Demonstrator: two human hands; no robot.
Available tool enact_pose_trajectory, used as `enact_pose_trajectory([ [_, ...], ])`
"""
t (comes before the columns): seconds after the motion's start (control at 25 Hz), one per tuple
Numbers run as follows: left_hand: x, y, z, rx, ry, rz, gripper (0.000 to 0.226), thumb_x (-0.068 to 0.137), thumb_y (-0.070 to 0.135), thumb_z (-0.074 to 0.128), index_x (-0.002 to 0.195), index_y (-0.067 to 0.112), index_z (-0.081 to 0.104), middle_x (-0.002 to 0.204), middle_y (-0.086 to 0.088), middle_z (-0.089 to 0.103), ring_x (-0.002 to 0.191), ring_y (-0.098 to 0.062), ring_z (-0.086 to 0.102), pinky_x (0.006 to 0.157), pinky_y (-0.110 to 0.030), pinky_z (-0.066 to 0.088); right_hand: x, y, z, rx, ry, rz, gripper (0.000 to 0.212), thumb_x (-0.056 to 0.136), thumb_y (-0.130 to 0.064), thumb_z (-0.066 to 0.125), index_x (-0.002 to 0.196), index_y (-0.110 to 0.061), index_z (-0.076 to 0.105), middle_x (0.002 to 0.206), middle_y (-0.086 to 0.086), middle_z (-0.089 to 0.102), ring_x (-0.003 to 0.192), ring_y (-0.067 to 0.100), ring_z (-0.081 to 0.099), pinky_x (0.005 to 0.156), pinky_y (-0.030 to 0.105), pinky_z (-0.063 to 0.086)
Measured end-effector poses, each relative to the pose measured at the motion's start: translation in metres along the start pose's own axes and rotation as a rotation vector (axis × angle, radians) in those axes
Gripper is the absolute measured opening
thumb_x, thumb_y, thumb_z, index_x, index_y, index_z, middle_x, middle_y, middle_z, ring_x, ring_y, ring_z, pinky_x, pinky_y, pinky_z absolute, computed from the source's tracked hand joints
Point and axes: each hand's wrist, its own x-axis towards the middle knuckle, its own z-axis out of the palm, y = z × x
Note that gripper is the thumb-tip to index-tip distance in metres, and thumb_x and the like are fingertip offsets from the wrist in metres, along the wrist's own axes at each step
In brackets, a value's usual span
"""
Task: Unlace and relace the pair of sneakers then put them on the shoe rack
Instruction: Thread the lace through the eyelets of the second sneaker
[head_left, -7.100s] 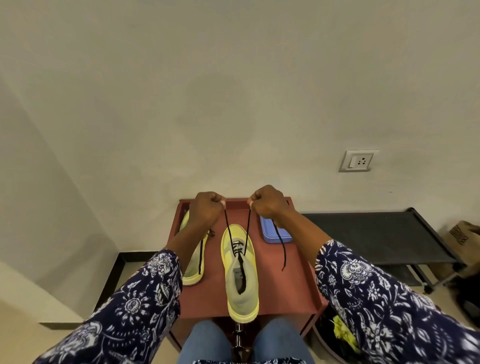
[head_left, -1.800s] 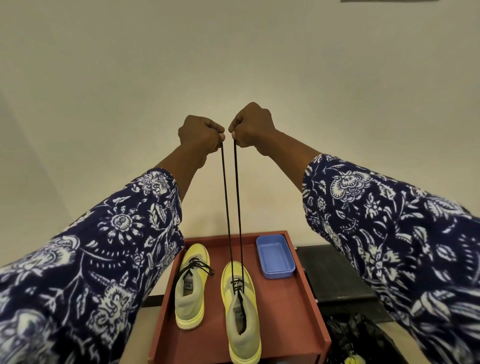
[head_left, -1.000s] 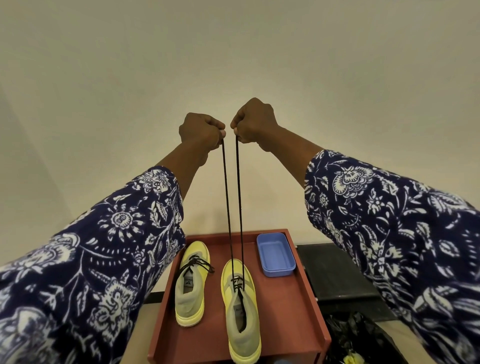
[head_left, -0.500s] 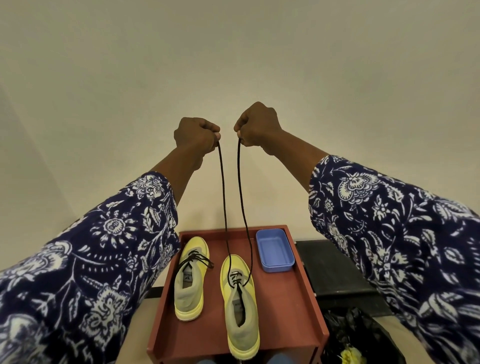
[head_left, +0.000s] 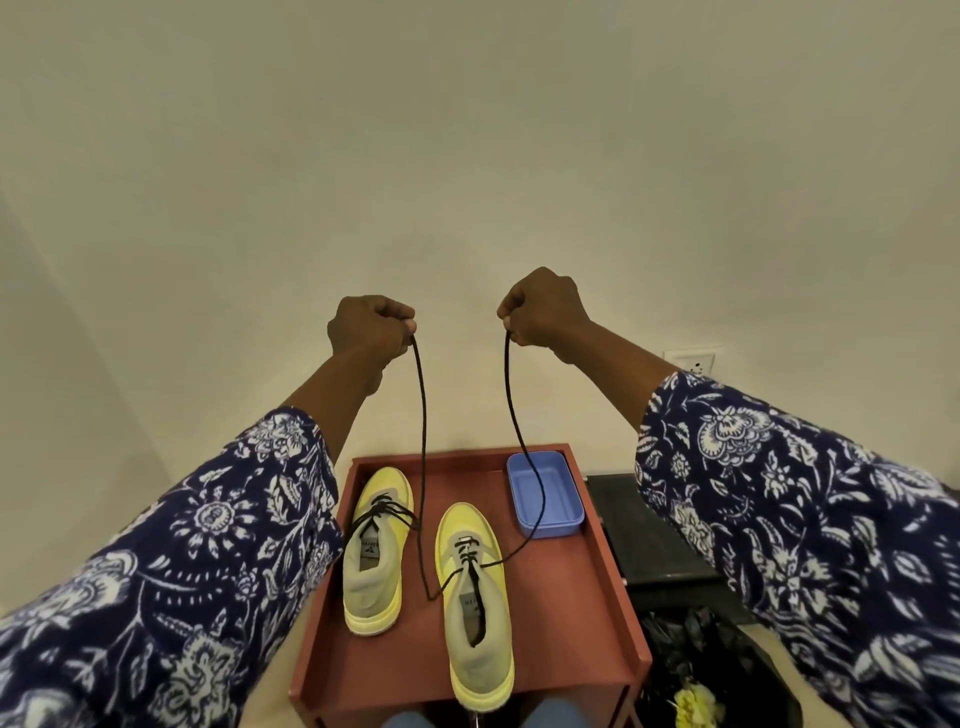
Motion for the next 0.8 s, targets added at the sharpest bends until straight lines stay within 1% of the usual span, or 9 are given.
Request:
enact_pose_trajectory([
  [0.08, -0.002, -0.016, -0.002, 0.005, 0.006, -0.030, 0.015, 0.081, -0.004, 0.064, 0.093, 0.004, 0.067, 0.080, -0.006, 0.062, 0.064, -0.009, 0.058, 0.061, -0.017, 0.053, -0.005, 0.016, 0.003, -0.007, -0.011, 0.023, 0.019, 0.082, 0.007, 0.053, 0.090, 0.007, 0.070, 0.096, 0.022, 0.069, 0.097, 0.037, 0.064, 0.085, 0.047, 0.054],
  [0.16, -0.004, -0.034, -0.004, 0.014, 0.006, -0.053, 0.014, 0.081, -0.003, 0.064, 0.094, 0.003, 0.067, 0.079, -0.006, 0.062, 0.065, -0.010, 0.058, 0.062, -0.018, 0.053, -0.012, 0.035, 0.009, -0.018, -0.029, 0.049, 0.018, 0.083, 0.006, 0.054, 0.092, 0.008, 0.070, 0.098, 0.023, 0.069, 0.097, 0.036, 0.065, 0.086, 0.045, 0.054],
  [0.24, -0.006, -0.052, -0.006, 0.006, 0.014, -0.082, 0.014, 0.081, -0.002, 0.064, 0.094, 0.003, 0.067, 0.077, -0.006, 0.062, 0.069, -0.014, 0.059, 0.058, -0.016, 0.053, -0.019, 0.055, 0.016, -0.046, -0.053, 0.077, 0.017, 0.083, 0.005, 0.055, 0.091, 0.011, 0.069, 0.096, 0.024, 0.069, 0.094, 0.037, 0.065, 0.087, 0.045, 0.053],
  [0.32, -0.006, -0.071, -0.007, 0.001, 0.030, -0.112, 0.012, 0.081, -0.002, 0.064, 0.091, 0.003, 0.067, 0.081, -0.010, 0.062, 0.073, -0.020, 0.061, 0.052, -0.012, 0.051, -0.024, 0.076, 0.024, -0.062, -0.064, 0.112, 0.017, 0.082, 0.005, 0.055, 0.088, 0.013, 0.069, 0.092, 0.025, 0.070, 0.089, 0.038, 0.066, 0.086, 0.046, 0.053],
  [0.44, -0.010, -0.099, -0.008, -0.023, 0.028, -0.170, 0.011, 0.080, -0.002, 0.064, 0.090, 0.003, 0.067, 0.074, -0.009, 0.062, 0.064, -0.016, 0.059, 0.049, -0.011, 0.051, -0.032, 0.104, 0.035, -0.080, -0.074, 0.165, 0.018, 0.081, 0.005, 0.054, 0.087, 0.015, 0.067, 0.090, 0.027, 0.070, 0.086, 0.040, 0.066, 0.085, 0.047, 0.053],
  [0.6, -0.020, -0.138, -0.008, -0.042, 0.042, -0.263, 0.009, 0.082, -0.002, 0.063, 0.086, 0.006, 0.066, 0.070, -0.007, 0.061, 0.053, -0.011, 0.057, 0.047, -0.011, 0.050, -0.049, 0.139, 0.051, -0.179, -0.143, 0.221, 0.019, 0.080, 0.004, 0.052, 0.086, 0.013, 0.068, 0.095, 0.023, 0.070, 0.092, 0.034, 0.065, 0.083, 0.036, 0.053],
  [0.64, -0.022, -0.147, -0.009, -0.040, 0.049, -0.280, 0.009, 0.082, -0.001, 0.063, 0.085, 0.006, 0.066, 0.069, -0.006, 0.061, 0.051, -0.011, 0.058, 0.047, -0.012, 0.050, -0.054, 0.147, 0.054, -0.194, -0.158, 0.240, 0.018, 0.080, 0.004, 0.052, 0.083, 0.013, 0.067, 0.095, 0.024, 0.070, 0.093, 0.035, 0.065, 0.082, 0.037, 0.054],
  [0.72, -0.028, -0.164, -0.010, -0.013, 0.066, -0.313, 0.007, 0.082, 0.000, 0.063, 0.083, 0.006, 0.067, 0.068, -0.007, 0.061, 0.053, -0.015, 0.056, 0.053, -0.018, 0.052, -0.061, 0.165, 0.063, -0.222, -0.182, 0.269, 0.018, 0.081, 0.002, 0.051, 0.077, 0.014, 0.063, 0.093, 0.028, 0.068, 0.090, 0.038, 0.065, 0.081, 0.043, 0.053],
  [0.8, -0.033, -0.185, -0.010, 0.075, 0.067, -0.351, 0.006, 0.081, 0.003, 0.065, 0.079, 0.008, 0.067, 0.069, -0.009, 0.063, 0.056, -0.020, 0.055, 0.071, -0.030, 0.053, -0.068, 0.180, 0.074, -0.233, -0.210, 0.299, 0.021, 0.082, 0.001, 0.050, 0.086, 0.016, 0.064, 0.095, 0.029, 0.067, 0.089, 0.039, 0.065, 0.083, 0.048, 0.052],
])
